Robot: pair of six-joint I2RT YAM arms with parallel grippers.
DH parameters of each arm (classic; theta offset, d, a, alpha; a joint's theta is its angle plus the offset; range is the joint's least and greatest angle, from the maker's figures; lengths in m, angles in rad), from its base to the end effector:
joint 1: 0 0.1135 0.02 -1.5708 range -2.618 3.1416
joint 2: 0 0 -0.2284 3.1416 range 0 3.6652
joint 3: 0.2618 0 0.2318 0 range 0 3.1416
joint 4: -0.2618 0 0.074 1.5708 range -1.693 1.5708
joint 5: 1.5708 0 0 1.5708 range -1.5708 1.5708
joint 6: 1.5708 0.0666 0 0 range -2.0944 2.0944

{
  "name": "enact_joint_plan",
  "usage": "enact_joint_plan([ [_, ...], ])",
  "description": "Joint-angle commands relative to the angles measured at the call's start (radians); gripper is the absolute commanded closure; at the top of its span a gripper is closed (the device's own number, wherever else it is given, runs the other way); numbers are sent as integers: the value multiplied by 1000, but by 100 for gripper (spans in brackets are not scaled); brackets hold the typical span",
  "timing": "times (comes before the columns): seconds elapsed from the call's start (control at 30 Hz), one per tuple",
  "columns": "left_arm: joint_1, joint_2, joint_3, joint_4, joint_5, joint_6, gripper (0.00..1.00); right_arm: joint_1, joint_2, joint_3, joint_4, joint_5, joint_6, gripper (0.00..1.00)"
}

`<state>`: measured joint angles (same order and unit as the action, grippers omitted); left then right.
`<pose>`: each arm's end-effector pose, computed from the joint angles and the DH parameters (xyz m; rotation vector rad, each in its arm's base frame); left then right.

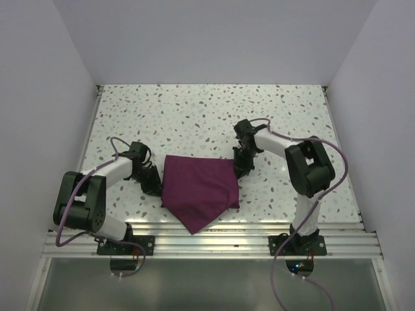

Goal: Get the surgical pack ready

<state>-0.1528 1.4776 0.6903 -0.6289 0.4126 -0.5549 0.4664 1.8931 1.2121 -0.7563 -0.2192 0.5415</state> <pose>0.2134 -0.0599 0.0912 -0.5635 3.0137 -0.6841 0.2816 0.1580 0.0980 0.0938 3.1039 0.3994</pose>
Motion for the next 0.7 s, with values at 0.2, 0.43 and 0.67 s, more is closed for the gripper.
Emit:
enact_joint_plan([
  [0.2,5,-138,-15,-81,-139,-194,67,-18,320,581,-24,-123,-14,82],
  [0.43,81,-410,30,-351,-291,-165,59,-90,393,799,-172,13,-32,65],
  [0.67,1,-489,296,-232,-270,-16,37,-130,154,601,-250,123,-109,11],
])
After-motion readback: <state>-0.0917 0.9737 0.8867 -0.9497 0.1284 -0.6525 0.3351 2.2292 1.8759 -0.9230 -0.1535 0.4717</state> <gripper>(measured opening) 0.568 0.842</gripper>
